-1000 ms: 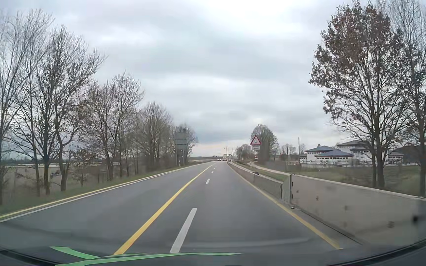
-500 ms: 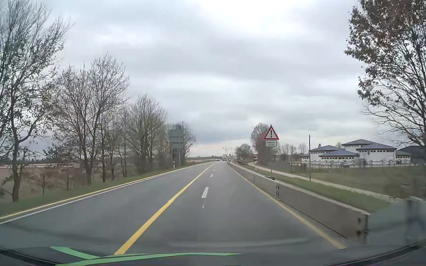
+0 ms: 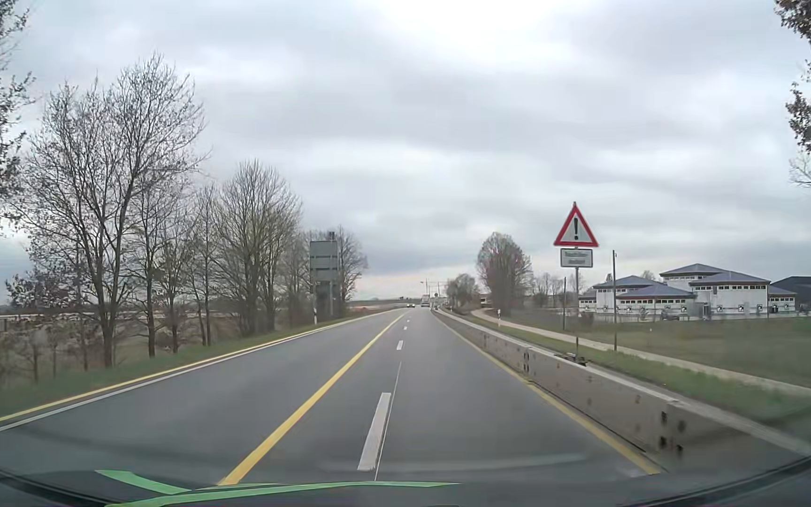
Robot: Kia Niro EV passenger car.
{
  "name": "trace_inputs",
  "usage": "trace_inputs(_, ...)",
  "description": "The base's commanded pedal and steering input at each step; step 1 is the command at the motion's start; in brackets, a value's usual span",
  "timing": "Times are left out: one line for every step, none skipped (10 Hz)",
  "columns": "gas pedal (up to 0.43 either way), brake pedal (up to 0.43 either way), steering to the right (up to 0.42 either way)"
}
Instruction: Follow the waypoints while adhering to traffic rules and regulations
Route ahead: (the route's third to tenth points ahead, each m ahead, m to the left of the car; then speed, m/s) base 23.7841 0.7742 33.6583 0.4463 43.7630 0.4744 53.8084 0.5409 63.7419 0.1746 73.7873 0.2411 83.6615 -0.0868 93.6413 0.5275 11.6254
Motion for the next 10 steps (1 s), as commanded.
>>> trace_inputs(0.079, 0.0, 0.004)
trace_inputs(0.079, 0.0, 0.004)
trace_inputs(0.079, 0.0, 0.004)
trace_inputs(0.087, 0.0, 0.005)
trace_inputs(0.087, 0.0, 0.005)
trace_inputs(0.087, 0.0, 0.006)
trace_inputs(0.087, 0.0, 0.006)
trace_inputs(0.087, 0.0, 0.006)
trace_inputs(0.087, 0.0, 0.006)
trace_inputs(0.087, 0.0, 0.006)
